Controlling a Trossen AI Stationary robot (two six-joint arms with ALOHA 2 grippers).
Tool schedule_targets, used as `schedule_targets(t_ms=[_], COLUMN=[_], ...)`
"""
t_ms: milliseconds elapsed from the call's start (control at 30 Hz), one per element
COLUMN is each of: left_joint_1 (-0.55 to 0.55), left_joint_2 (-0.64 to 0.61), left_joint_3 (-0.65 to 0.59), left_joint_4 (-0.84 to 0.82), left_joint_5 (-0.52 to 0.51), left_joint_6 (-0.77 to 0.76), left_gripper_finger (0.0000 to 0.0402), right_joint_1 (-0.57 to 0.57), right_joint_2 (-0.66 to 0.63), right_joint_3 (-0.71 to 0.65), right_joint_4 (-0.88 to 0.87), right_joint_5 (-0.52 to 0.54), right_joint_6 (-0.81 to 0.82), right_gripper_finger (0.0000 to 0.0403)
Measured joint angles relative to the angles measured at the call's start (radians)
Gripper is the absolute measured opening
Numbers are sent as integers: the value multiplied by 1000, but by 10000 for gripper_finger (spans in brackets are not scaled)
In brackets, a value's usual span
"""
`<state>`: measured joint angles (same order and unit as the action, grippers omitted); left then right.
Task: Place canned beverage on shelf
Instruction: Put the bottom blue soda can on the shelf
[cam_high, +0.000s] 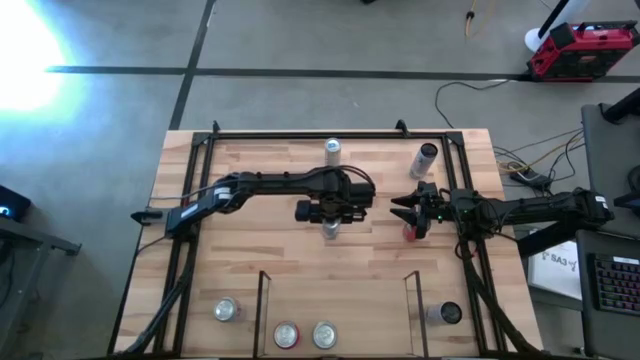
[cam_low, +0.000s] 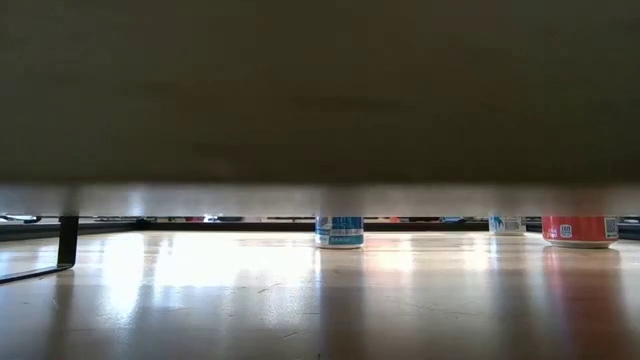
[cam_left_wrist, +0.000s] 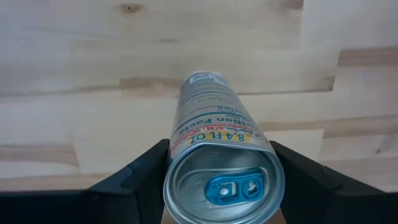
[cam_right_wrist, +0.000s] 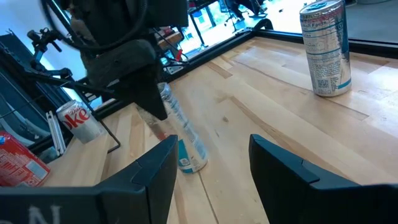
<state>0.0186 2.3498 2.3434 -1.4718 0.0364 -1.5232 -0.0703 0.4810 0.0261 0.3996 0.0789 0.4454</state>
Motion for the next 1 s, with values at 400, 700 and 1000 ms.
schedule_targets(t_ms=[400,700,1000], left_joint_1=[-83,-134,-166], left_joint_2=[-15,-34,-75], left_joint_3=[11,11,12], left_joint_4=[43,60,71], left_joint_5=[-2,-4,0], left_joint_6=[-110,-194,-245], left_gripper_finger=[218,218,218], right_joint_1=[0,0,0], right_joint_2=[0,0,0], right_joint_3=[0,0,0], right_joint_4=[-2,-2,-3], right_joint_5=[0,0,0], right_joint_6=[0,0,0], right_gripper_finger=[183,183,183])
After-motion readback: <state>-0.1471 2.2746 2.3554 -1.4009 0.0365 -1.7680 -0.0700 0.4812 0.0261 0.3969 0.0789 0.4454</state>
